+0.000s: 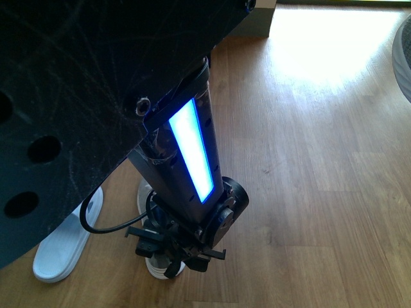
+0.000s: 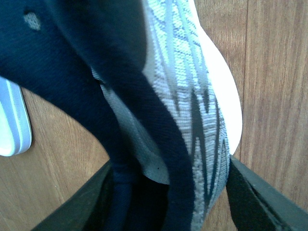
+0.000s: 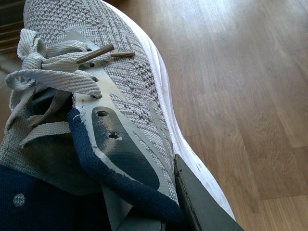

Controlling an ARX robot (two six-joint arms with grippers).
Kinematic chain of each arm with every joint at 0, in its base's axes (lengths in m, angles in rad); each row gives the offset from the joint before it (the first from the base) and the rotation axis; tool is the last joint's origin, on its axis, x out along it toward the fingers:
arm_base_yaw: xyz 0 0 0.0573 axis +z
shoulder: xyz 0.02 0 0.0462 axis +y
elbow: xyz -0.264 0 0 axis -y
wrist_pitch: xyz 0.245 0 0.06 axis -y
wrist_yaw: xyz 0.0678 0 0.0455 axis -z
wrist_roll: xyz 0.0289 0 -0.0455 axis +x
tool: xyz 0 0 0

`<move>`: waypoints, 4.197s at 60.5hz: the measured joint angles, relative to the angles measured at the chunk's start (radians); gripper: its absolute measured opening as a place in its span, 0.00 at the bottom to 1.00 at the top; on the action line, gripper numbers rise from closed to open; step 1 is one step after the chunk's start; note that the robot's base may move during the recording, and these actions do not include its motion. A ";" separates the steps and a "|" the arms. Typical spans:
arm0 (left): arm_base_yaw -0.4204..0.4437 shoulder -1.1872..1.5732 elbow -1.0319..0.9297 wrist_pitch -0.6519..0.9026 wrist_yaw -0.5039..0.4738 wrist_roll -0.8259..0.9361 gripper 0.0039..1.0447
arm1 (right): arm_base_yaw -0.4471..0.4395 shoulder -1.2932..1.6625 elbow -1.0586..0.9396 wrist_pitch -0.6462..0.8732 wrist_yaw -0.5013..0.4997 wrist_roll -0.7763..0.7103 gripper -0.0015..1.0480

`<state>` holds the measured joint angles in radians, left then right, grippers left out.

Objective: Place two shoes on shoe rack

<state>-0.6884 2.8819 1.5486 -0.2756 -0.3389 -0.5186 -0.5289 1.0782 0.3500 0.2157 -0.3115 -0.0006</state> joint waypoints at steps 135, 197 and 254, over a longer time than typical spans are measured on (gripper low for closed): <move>0.258 -0.981 -0.838 0.517 -0.050 0.462 0.03 | 0.000 0.000 0.000 0.000 -0.002 0.000 0.01; 0.223 -1.760 -1.265 0.368 -0.028 0.453 0.03 | 0.000 0.000 0.000 0.000 -0.003 0.000 0.01; 0.220 -1.782 -1.265 0.365 -0.038 0.456 0.03 | 0.000 0.000 0.000 0.000 -0.002 0.000 0.01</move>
<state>-0.4683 1.1000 0.2832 0.0895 -0.3767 -0.0624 -0.5289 1.0782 0.3500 0.2157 -0.3138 -0.0006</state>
